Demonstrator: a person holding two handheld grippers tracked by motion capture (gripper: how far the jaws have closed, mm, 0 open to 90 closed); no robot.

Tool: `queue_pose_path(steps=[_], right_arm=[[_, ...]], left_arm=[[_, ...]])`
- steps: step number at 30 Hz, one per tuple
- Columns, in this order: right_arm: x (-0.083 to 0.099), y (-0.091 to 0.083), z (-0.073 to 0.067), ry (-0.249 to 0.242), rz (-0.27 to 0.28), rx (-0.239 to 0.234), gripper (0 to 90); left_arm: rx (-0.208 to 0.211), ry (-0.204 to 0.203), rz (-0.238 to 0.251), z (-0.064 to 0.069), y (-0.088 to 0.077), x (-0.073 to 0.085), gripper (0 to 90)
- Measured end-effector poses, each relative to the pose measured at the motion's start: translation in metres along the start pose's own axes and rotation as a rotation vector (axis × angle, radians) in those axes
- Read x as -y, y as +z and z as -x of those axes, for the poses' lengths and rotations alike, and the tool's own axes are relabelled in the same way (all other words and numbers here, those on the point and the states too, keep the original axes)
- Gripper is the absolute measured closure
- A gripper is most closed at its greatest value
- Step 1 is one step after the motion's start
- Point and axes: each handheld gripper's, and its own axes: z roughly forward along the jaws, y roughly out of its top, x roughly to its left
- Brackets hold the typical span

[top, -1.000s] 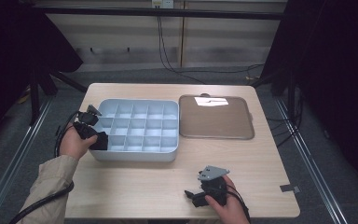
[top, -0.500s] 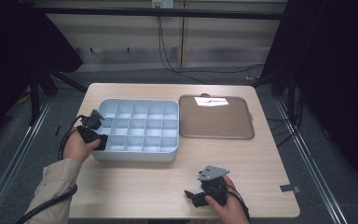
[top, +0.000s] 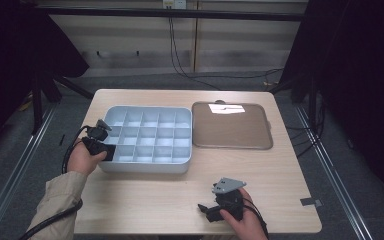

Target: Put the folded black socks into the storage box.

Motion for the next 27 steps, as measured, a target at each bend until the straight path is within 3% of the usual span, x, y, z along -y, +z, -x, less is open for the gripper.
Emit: queue_pose_path(steps=[8, 20, 27], right_arm=[[0.000, 0.000, 0.000, 0.000, 0.000, 0.000, 13.5], [0.000, 0.000, 0.000, 0.000, 0.000, -0.001, 13.4], [-0.001, 0.001, 0.001, -0.010, 0.003, -0.002, 13.4]], left_arm=[[-0.010, -0.003, -0.002, 0.003, -0.001, 0.002, 90.0], [0.012, 0.006, -0.010, 0.005, -0.006, 0.004, 89.5], [0.002, -0.006, 0.037, 0.001, -0.017, 0.005, 76.5]])
